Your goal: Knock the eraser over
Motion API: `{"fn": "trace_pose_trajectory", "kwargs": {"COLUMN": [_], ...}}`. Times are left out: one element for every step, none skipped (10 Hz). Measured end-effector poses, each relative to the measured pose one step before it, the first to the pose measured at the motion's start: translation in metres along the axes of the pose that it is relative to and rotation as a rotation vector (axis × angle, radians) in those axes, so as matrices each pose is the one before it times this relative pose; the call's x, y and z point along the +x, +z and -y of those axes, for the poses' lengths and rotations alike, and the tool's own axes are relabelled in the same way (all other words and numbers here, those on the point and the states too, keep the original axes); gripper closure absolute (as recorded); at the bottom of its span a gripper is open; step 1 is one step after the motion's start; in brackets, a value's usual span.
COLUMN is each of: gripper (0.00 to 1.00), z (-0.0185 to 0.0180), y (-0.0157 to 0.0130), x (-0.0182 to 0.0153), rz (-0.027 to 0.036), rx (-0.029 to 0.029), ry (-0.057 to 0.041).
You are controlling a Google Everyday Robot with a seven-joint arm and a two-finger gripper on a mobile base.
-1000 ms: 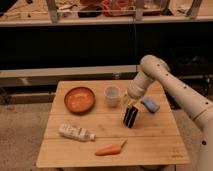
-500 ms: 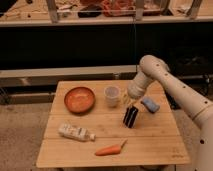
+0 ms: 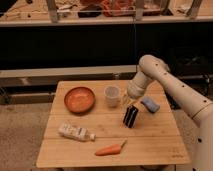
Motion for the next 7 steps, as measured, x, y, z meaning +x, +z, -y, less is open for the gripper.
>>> {"fn": "trace_pose_trajectory", "kwargs": {"gripper": [1.0,1.0,1.0,1.0,1.0,1.0,1.0], "z": [0.00009,-0.00001,0.00061,0.00111,0.00066,-0.00005,-0.00014], "y": [-0.00031,-0.00001,0.00039,0.00047,0.00041,-0.00003,-0.00052], "x": [0.00112,0.00114,0.0,-0.00007,0.00002,0.00056,0.00148], "rz": [-0.00138,-0.00126,-0.00048,-0.00072,-0.00035,-0.00048,-0.00115], "rx": [-0.00085,-0.00177,-0.00168,-0.00211,-0.00159,-0.00058,-0.00084], "ry": [-0.0017,-0.00155,-0.00273,-0.00427,-0.00402,-0.00187,-0.00197]}}
